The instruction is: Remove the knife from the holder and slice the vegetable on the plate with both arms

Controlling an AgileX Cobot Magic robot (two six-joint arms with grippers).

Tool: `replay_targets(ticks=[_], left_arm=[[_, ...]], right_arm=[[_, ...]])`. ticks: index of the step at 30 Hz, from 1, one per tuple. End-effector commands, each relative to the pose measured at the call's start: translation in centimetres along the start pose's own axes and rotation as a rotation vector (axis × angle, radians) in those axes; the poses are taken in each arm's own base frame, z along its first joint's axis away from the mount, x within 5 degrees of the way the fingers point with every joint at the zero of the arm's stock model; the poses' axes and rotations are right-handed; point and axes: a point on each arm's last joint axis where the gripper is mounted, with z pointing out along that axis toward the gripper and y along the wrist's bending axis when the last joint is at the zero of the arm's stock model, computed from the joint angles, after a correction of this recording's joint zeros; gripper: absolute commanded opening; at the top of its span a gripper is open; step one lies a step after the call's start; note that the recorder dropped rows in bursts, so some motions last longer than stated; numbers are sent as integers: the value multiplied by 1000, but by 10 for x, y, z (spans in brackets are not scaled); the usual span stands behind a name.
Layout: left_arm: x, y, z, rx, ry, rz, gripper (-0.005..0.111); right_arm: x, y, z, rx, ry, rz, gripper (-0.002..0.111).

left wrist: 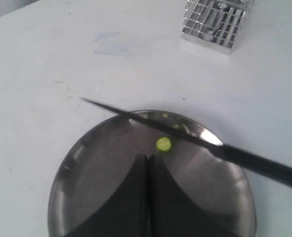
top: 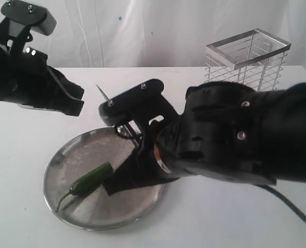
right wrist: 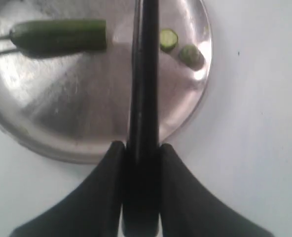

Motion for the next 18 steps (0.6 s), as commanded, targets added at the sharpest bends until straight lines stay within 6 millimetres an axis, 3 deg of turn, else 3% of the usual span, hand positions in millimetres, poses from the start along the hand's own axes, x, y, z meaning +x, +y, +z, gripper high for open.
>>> replay_targets(ticks=[1, 3, 6, 10, 18], left_arm=[[16, 2, 3, -37, 37, -4, 0], [20, 2, 4, -36, 47, -6, 0], [20, 2, 4, -34, 52, -6, 0], [20, 2, 4, -34, 52, -6, 0], [21, 1, 4, -30, 60, -6, 0]], right_arm=[[-28, -19, 3, -30, -64, 126, 0], [-40, -30, 7, -29, -74, 188, 0], [-44, -31, 18, -76, -20, 150, 0], [-32, -18, 45, -155, 108, 86, 0], [-10, -7, 100, -137, 238, 66, 0]])
